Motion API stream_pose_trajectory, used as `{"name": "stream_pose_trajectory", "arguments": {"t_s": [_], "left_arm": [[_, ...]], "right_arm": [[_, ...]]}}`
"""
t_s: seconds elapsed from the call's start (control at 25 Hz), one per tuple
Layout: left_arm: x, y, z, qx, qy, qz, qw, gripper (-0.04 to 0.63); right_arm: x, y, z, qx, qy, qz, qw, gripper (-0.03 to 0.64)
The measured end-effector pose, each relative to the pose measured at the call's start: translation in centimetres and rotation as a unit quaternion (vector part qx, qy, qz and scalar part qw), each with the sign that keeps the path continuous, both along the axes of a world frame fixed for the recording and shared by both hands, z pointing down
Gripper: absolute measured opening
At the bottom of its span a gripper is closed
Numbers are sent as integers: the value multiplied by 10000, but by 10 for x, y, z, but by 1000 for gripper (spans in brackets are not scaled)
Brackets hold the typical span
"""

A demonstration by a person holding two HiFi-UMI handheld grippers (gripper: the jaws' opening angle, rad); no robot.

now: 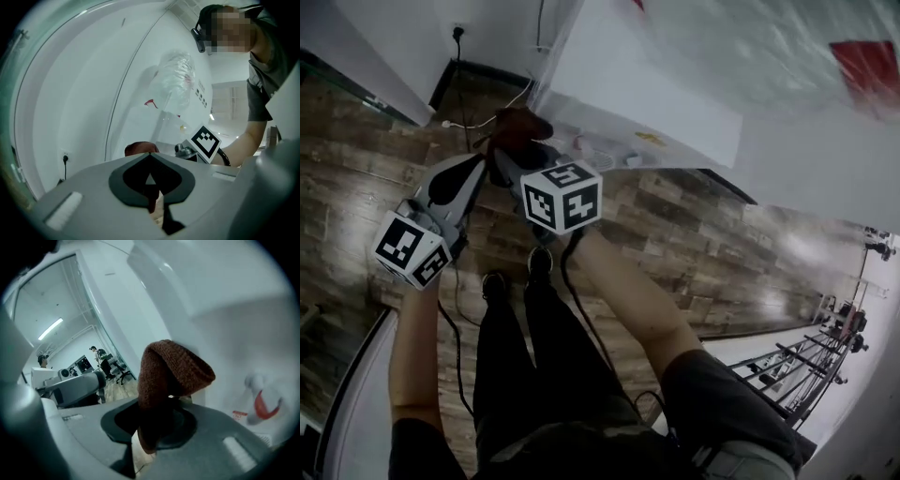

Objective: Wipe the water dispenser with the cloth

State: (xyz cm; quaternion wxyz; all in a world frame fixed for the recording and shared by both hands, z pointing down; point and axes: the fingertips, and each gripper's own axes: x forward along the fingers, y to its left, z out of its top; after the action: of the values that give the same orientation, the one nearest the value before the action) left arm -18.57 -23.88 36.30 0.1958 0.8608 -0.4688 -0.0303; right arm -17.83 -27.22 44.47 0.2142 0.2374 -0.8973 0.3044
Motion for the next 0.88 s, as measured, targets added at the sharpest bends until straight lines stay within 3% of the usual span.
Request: {"name": "stream_pose_trajectory", "arguments": {"t_s": [0.28, 0.52, 0.68, 0.88], "left_arm": [[9, 2, -67, 255, 115, 52, 9996, 17], [5, 24, -111, 417, 193, 29, 9989, 17], [-2, 48, -141, 467, 228, 20, 9986, 17], [-4, 86, -168, 474, 285, 136, 9984, 17]], "right_arm": [[0, -12, -95, 680, -237, 32, 9974, 61], [18, -11, -141, 752, -198, 300, 9965, 61], [26, 18, -173, 1044, -96, 331, 9939, 61], [47, 75, -199, 952, -123, 630, 9934, 61]]}}
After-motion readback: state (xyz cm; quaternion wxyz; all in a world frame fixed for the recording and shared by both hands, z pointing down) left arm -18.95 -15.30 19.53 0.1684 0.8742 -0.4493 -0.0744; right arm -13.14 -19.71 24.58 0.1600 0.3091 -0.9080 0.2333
